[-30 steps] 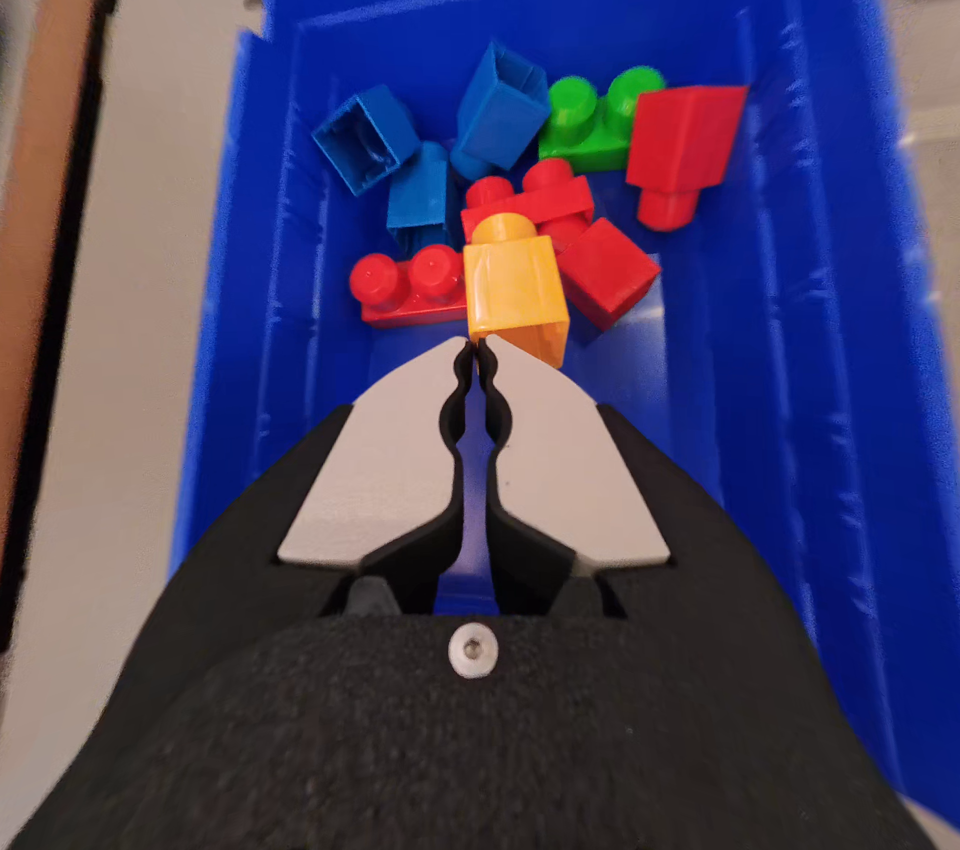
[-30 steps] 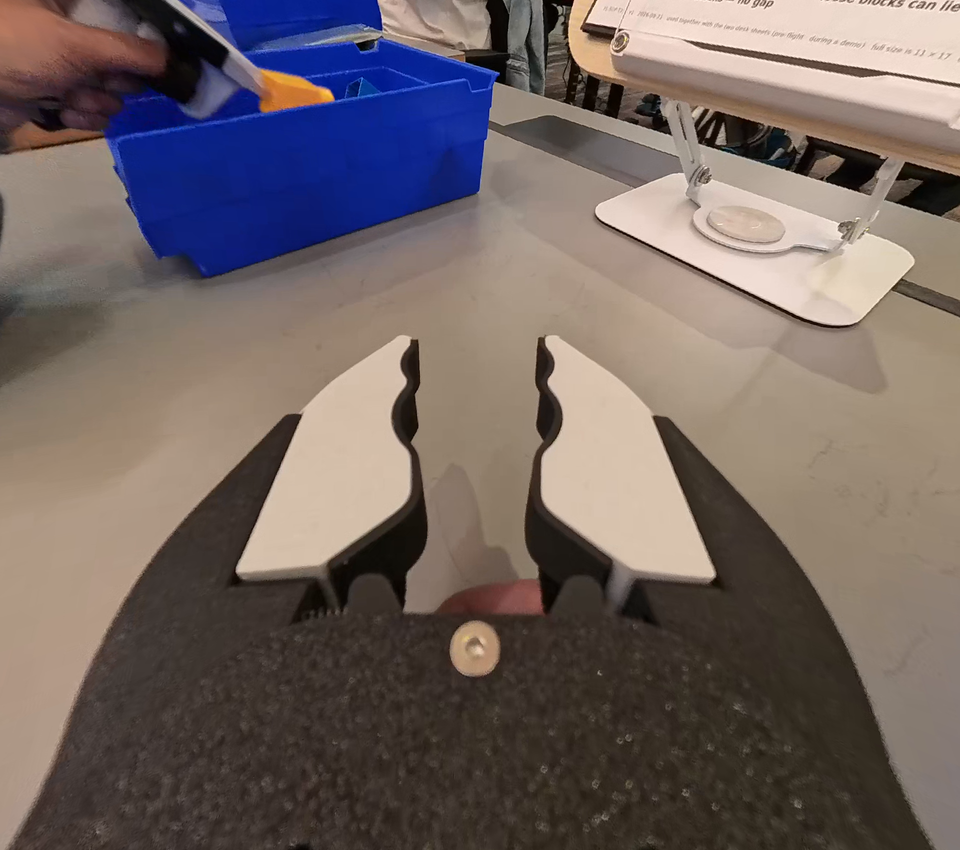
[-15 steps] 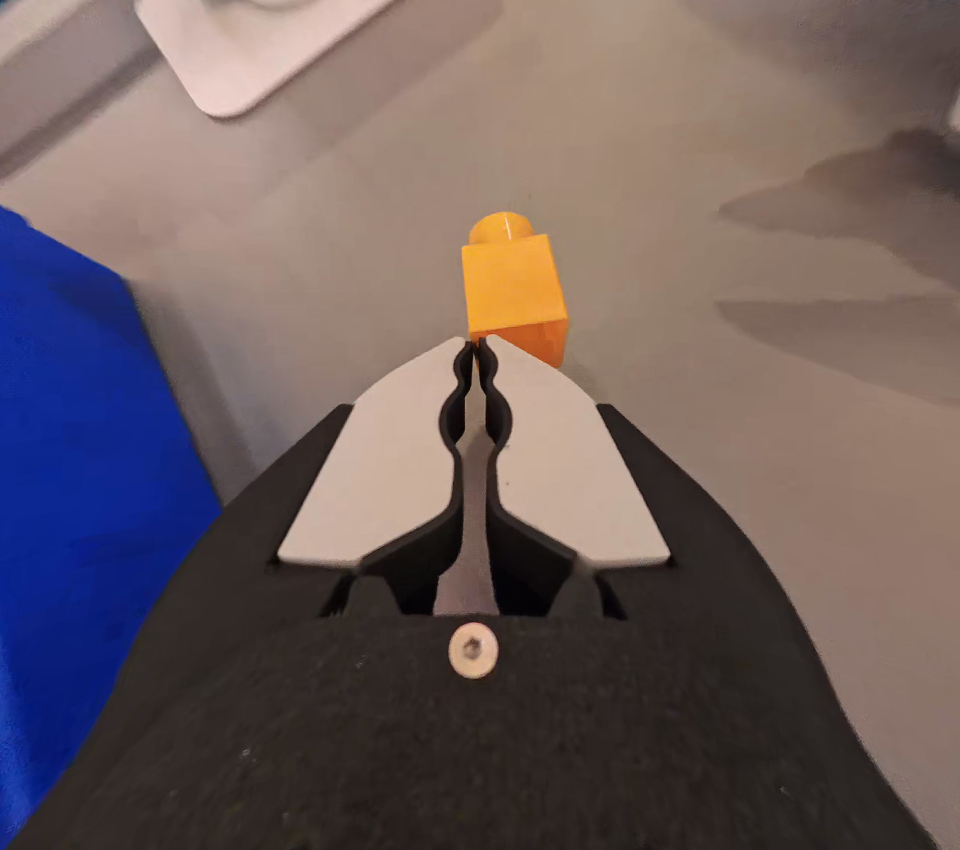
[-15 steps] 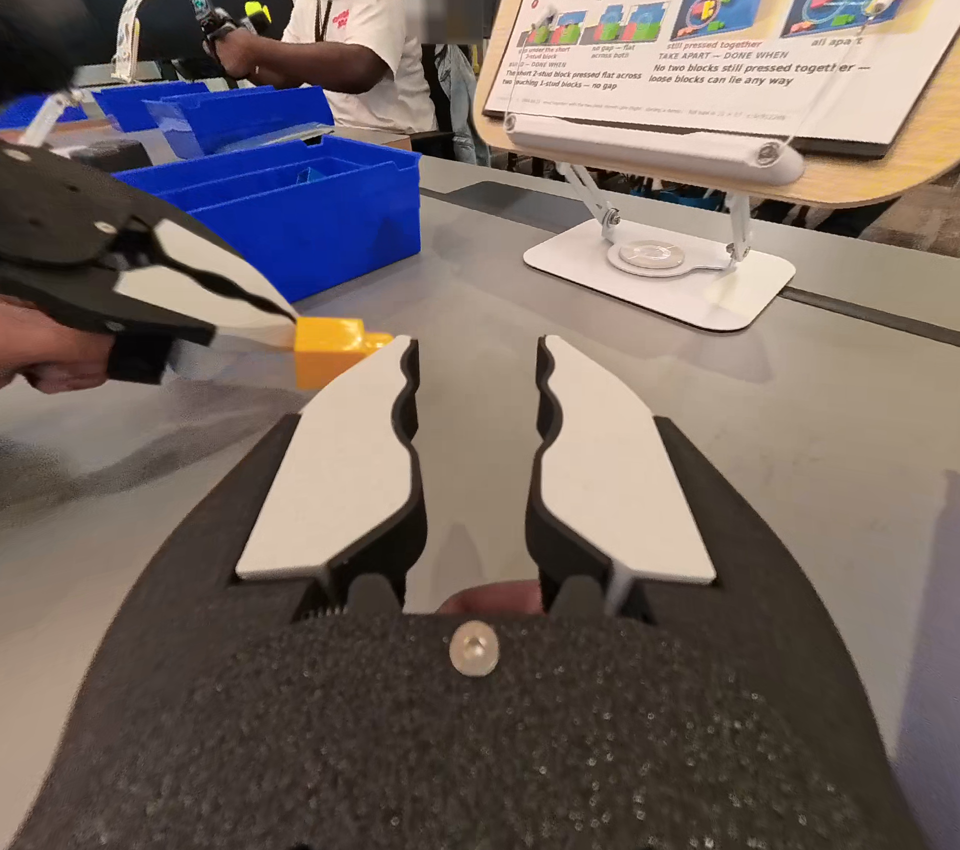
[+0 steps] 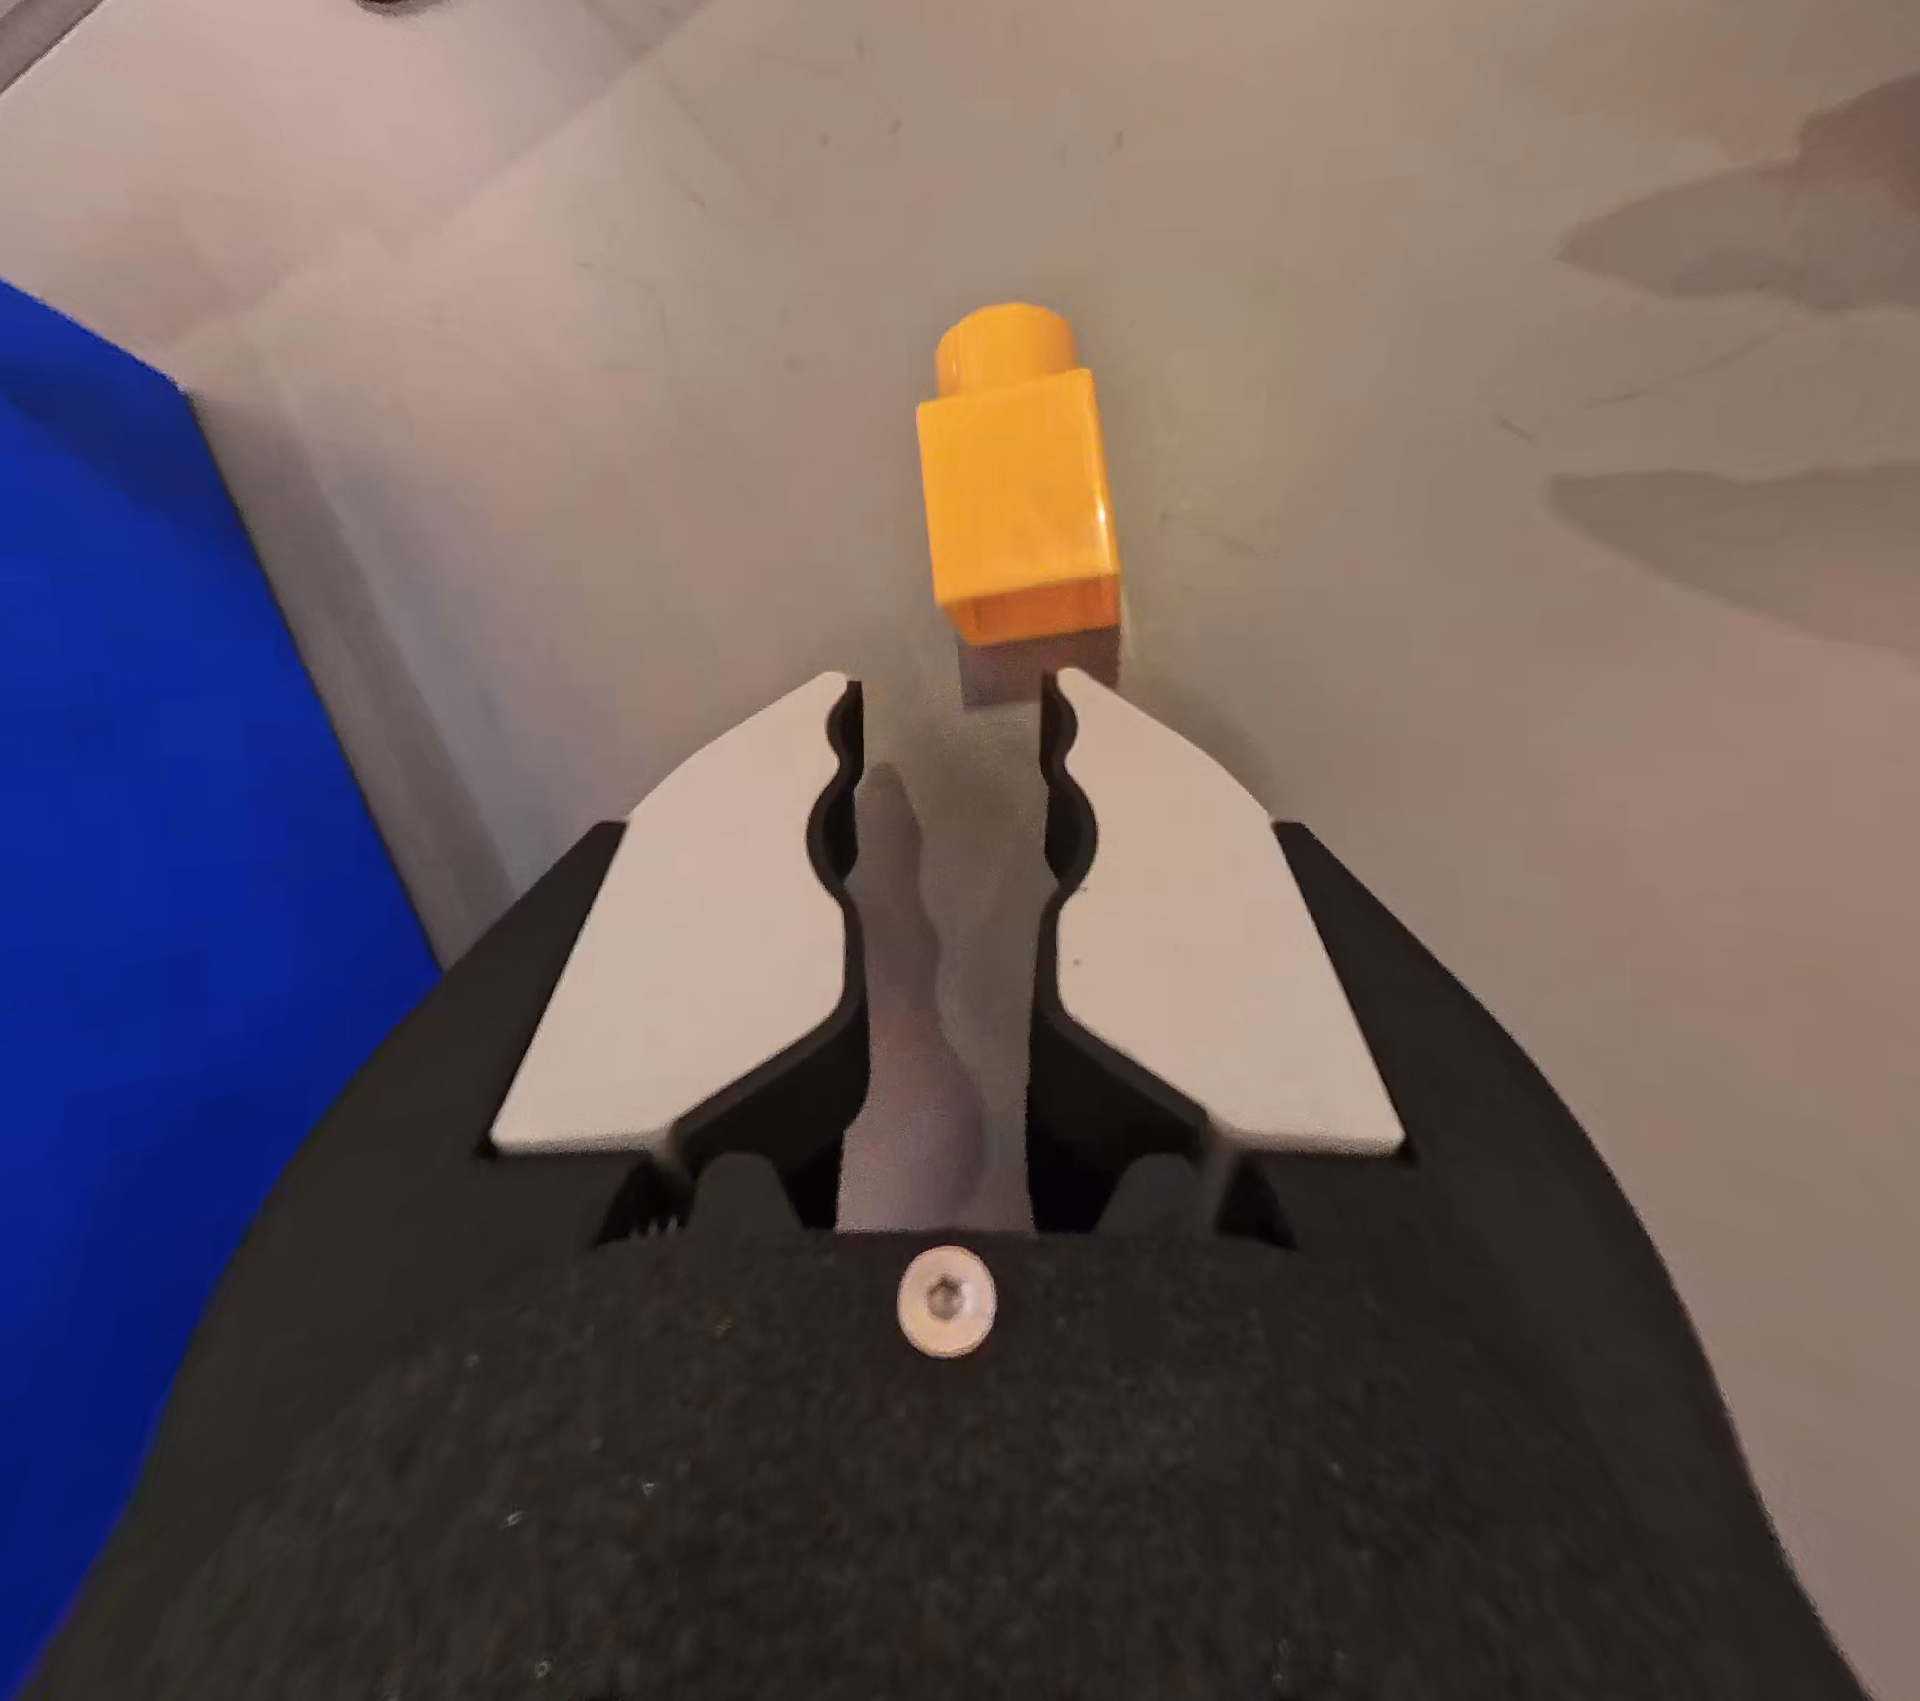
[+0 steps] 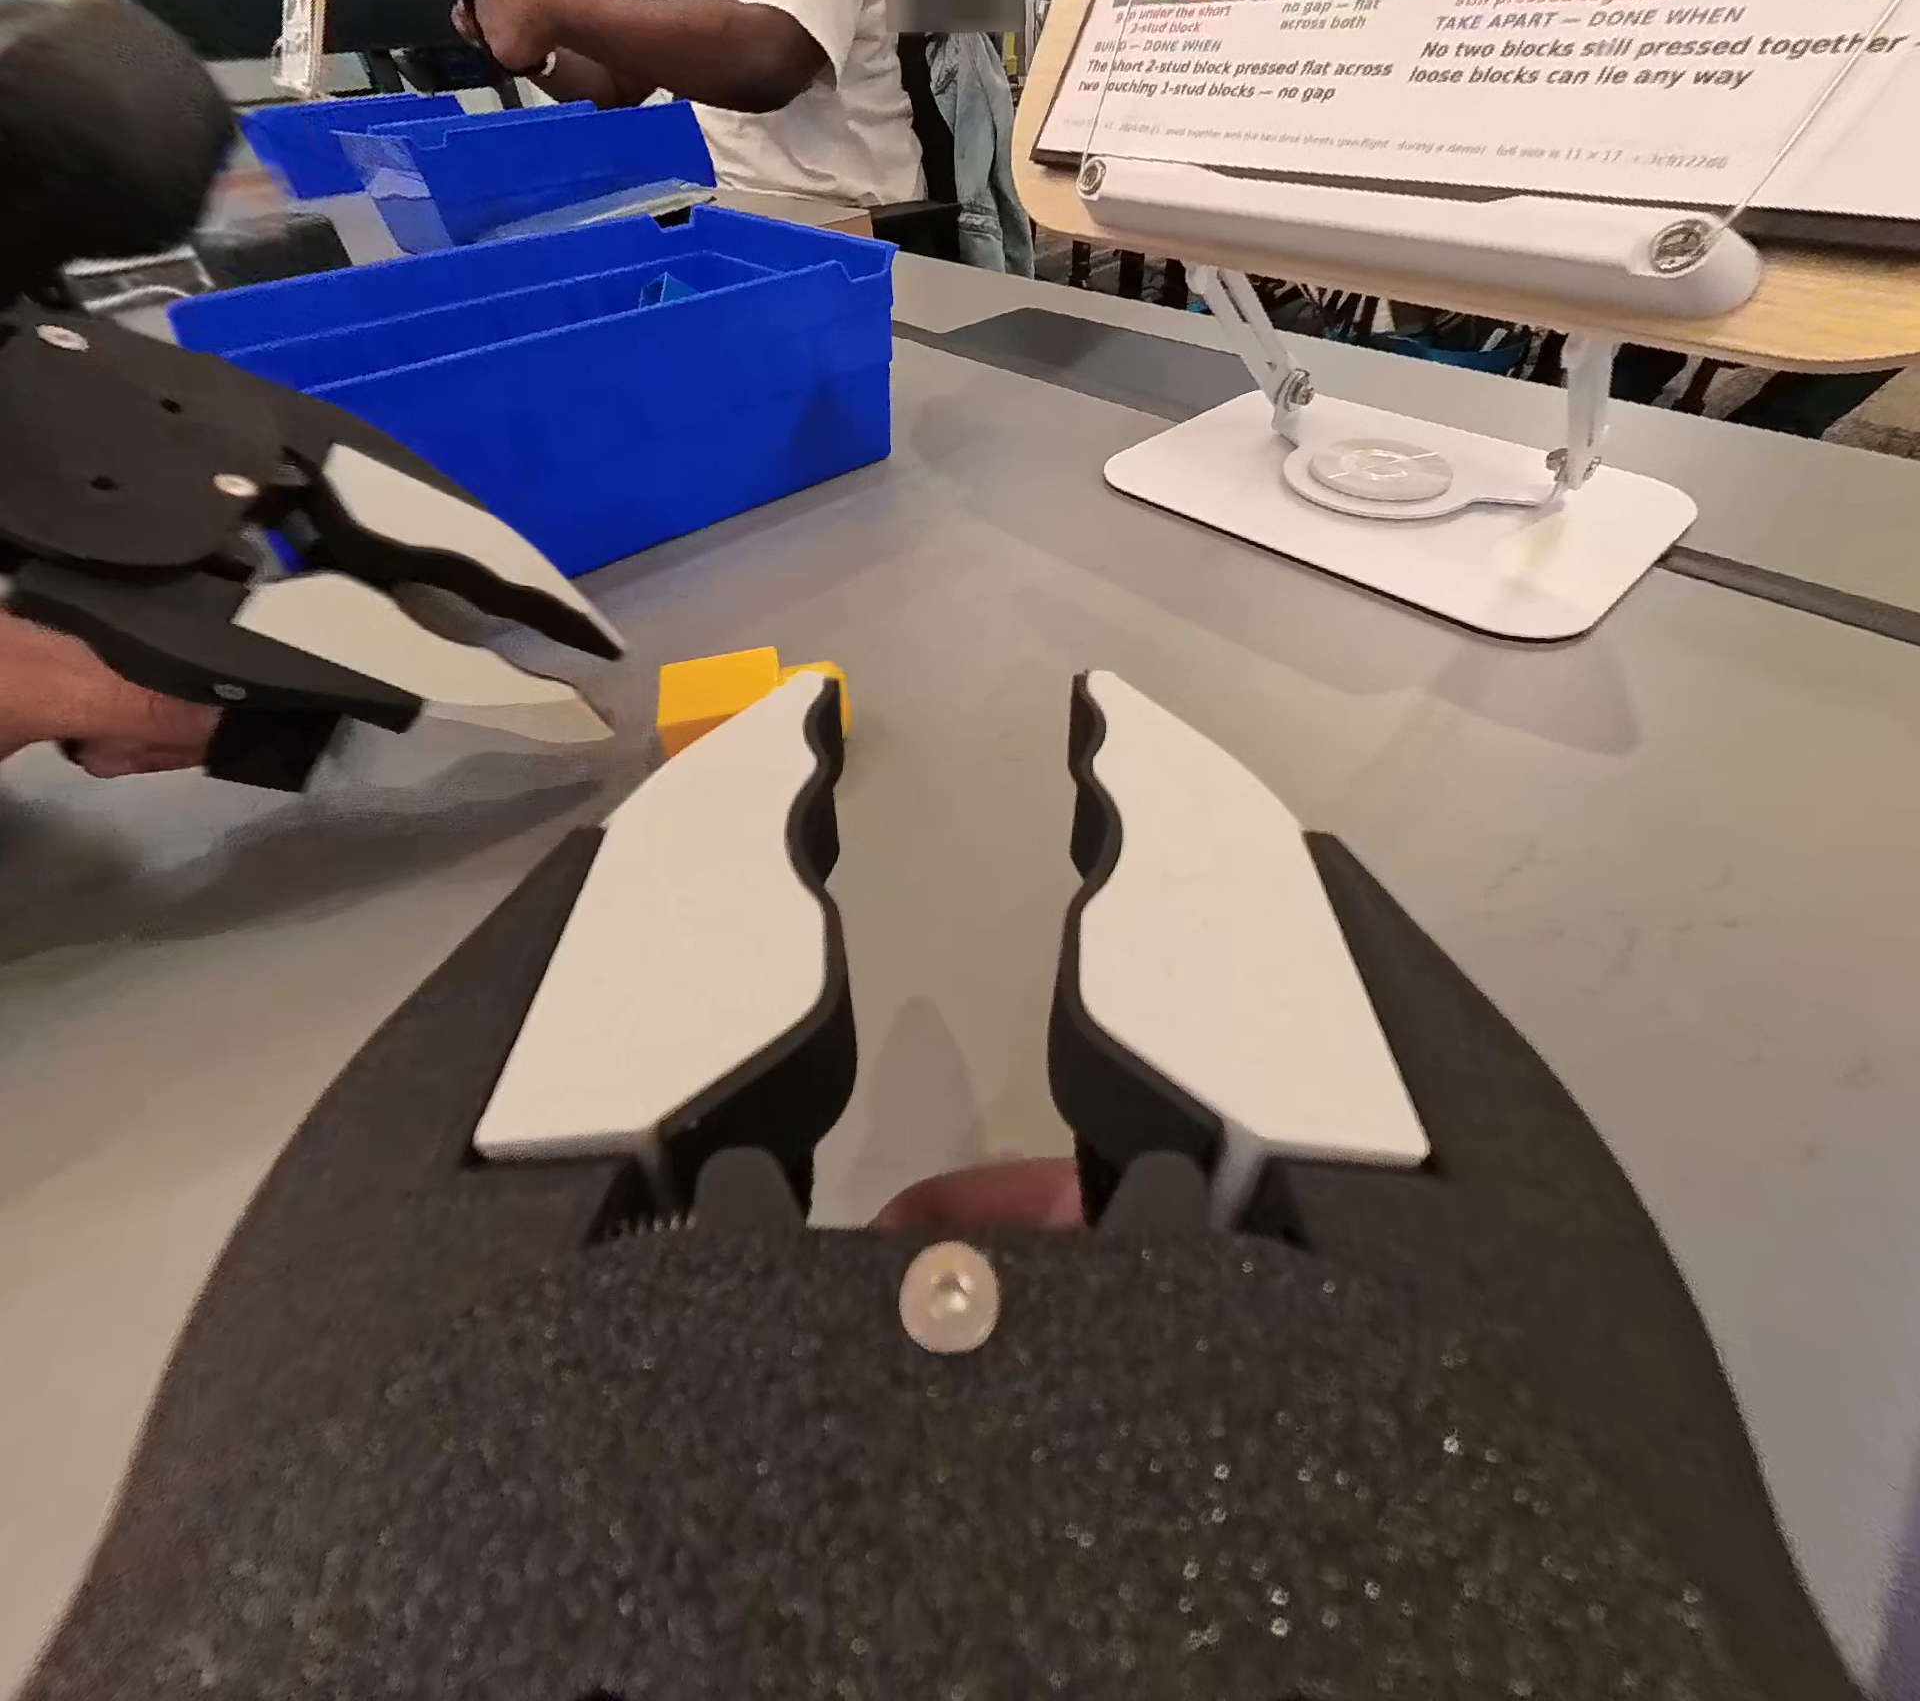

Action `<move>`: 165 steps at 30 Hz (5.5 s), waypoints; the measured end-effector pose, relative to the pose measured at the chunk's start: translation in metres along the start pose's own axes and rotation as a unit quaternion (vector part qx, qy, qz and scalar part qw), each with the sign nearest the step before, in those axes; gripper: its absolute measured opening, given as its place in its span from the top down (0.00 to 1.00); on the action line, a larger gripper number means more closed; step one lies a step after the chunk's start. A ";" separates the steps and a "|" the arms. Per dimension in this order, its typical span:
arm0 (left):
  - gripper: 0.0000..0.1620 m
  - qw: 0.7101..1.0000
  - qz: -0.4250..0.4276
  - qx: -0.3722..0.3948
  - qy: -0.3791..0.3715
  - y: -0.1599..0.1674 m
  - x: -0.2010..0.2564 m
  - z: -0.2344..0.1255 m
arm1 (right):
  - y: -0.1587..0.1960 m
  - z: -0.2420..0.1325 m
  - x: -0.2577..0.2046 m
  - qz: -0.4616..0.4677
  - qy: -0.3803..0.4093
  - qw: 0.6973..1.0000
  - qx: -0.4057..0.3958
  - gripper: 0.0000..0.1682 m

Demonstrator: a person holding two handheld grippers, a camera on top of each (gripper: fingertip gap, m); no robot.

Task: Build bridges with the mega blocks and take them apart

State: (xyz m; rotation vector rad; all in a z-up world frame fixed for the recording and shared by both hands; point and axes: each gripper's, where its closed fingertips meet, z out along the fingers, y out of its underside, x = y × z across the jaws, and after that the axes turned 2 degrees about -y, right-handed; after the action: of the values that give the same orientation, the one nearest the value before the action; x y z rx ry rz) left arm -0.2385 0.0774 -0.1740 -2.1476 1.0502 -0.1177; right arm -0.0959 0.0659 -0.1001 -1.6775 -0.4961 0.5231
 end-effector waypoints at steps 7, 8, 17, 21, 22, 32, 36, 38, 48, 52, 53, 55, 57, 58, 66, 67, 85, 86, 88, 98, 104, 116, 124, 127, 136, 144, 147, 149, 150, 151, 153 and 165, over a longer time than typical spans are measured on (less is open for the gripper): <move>0.74 0.985 -0.121 0.120 0.037 0.014 0.014 -0.096 | 0.006 0.004 0.000 -0.006 0.003 1.000 -0.013 0.75; 0.72 0.980 -0.135 0.145 0.026 0.012 0.003 -0.112 | 0.006 0.004 0.001 -0.006 0.005 1.000 -0.014 0.75; 0.59 0.995 -0.017 0.064 -0.071 0.016 -0.150 -0.107 | 0.005 0.004 0.004 0.000 0.005 1.000 -0.007 0.76; 0.60 1.000 0.010 0.005 -0.020 0.024 -0.190 -0.046 | 0.005 0.003 0.002 -0.009 0.005 1.000 -0.009 0.76; 0.60 1.000 0.012 -0.016 -0.010 0.028 -0.195 -0.032 | 0.005 0.003 0.001 -0.012 0.004 1.000 -0.009 0.76; 0.75 0.993 0.061 -0.097 0.004 0.048 -0.213 0.028 | 0.006 0.002 0.000 -0.006 -0.002 1.000 -0.011 0.77; 0.75 0.992 0.095 -0.087 0.004 0.050 -0.209 0.010 | 0.007 0.003 -0.001 -0.010 -0.004 1.000 -0.015 0.77; 0.75 0.990 0.113 -0.079 0.006 0.049 -0.207 -0.012 | 0.007 0.002 -0.001 -0.010 -0.004 1.000 -0.013 0.77; 0.75 0.937 0.291 0.074 0.178 -0.039 -0.054 -0.117 | -0.002 0.001 0.003 -0.002 -0.005 1.000 0.009 0.77; 0.75 0.882 0.429 0.021 0.194 -0.046 0.014 -0.065 | -0.005 -0.002 0.005 0.002 -0.005 1.000 0.021 0.77; 0.75 0.872 0.444 0.010 0.205 -0.048 0.024 -0.052 | -0.006 -0.003 0.005 0.004 -0.004 1.000 0.023 0.77; 0.75 0.860 0.456 -0.009 0.230 -0.051 0.039 -0.031 | -0.006 -0.004 0.006 0.008 -0.005 1.000 0.024 0.77; 0.75 0.846 0.472 -0.031 0.246 -0.050 0.044 -0.015 | -0.006 -0.007 0.007 0.006 0.000 1.000 0.026 0.77; 0.75 0.840 0.480 -0.038 0.251 -0.049 0.044 -0.009 | -0.007 -0.007 0.007 0.006 0.001 1.000 0.028 0.77; 0.75 0.815 0.515 -0.091 0.249 -0.035 0.036 0.021 | -0.004 -0.005 0.004 0.009 -0.007 1.000 0.020 0.77; 0.75 0.815 0.514 -0.089 0.252 -0.035 0.037 0.023 | -0.004 -0.005 0.004 0.010 -0.007 1.000 0.019 0.77; 0.68 0.821 0.521 -0.086 0.217 -0.033 0.027 0.009 | 0.001 -0.002 0.005 0.018 -0.014 1.000 0.006 0.78; 0.68 0.825 0.518 -0.076 0.214 -0.036 0.025 0.000 | 0.001 -0.002 0.005 0.018 -0.014 1.000 0.005 0.78; 0.68 0.840 0.496 -0.051 0.213 -0.043 0.022 -0.023 | 0.001 -0.002 0.004 0.019 -0.016 1.000 0.006 0.78; 0.63 0.984 0.078 0.142 0.072 -0.027 -0.091 -0.127 | 0.004 0.001 0.000 0.010 -0.019 1.000 -0.002 0.78; 0.63 0.981 -0.066 0.181 0.016 0.025 -0.123 -0.131 | 0.004 0.003 0.001 0.011 -0.019 1.000 -0.003 0.79; 0.45 0.974 -0.202 -0.010 -0.105 0.010 -0.227 -0.004 | 0.005 0.002 0.000 0.011 -0.021 1.000 -0.005 0.79; 0.40 0.945 -0.304 -0.076 -0.093 0.015 -0.245 0.043 | 0.006 0.002 -0.005 -0.003 -0.023 1.000 -0.011 0.80; 0.44 0.940 -0.309 -0.083 -0.115 0.018 -0.251 0.043 | 0.007 0.003 -0.005 -0.005 -0.024 1.000 -0.014 0.80; 0.46 0.943 -0.244 -0.131 -0.186 0.042 -0.258 0.041 | 0.008 0.004 -0.006 -0.002 -0.027 0.999 -0.018 0.80; 0.43 0.934 -0.288 -0.121 -0.170 0.050 -0.261 0.042 | 0.008 0.004 -0.005 0.003 -0.029 0.999 -0.017 0.81; 0.56 0.937 -0.289 -0.117 -0.159 0.049 -0.263 0.041 | 0.008 0.004 -0.005 0.002 -0.029 0.999 -0.019 0.81; 0.75 0.939 -0.292 -0.107 -0.149 0.046 -0.265 0.040 | 0.008 0.004 -0.005 0.001 -0.029 0.999 -0.019 0.81; 0.77 0.939 -0.298 -0.103 -0.137 0.045 -0.263 0.039 | 0.008 0.004 -0.005 0.001 -0.029 0.999 -0.019 0.81; 0.77 0.940 -0.300 -0.101 -0.126 0.045 -0.261 0.040 | 0.008 0.004 -0.005 0.002 -0.029 0.999 -0.019 0.81; 0.77 0.944 -0.289 -0.103 -0.125 0.046 -0.260 0.038 | 0.008 0.004 -0.005 0.004 -0.029 0.999 -0.019 0.81; 0.77 0.991 -0.061 0.110 -0.056 -0.045 -0.201 -0.078 | 0.008 0.003 -0.004 0.008 -0.028 0.999 -0.017 0.81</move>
State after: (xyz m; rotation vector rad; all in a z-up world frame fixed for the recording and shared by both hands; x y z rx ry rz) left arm -0.3716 0.1948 -0.0431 -1.9936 0.8022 -0.1609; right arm -0.1008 0.0649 -0.1081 -1.7032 -0.5360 0.5781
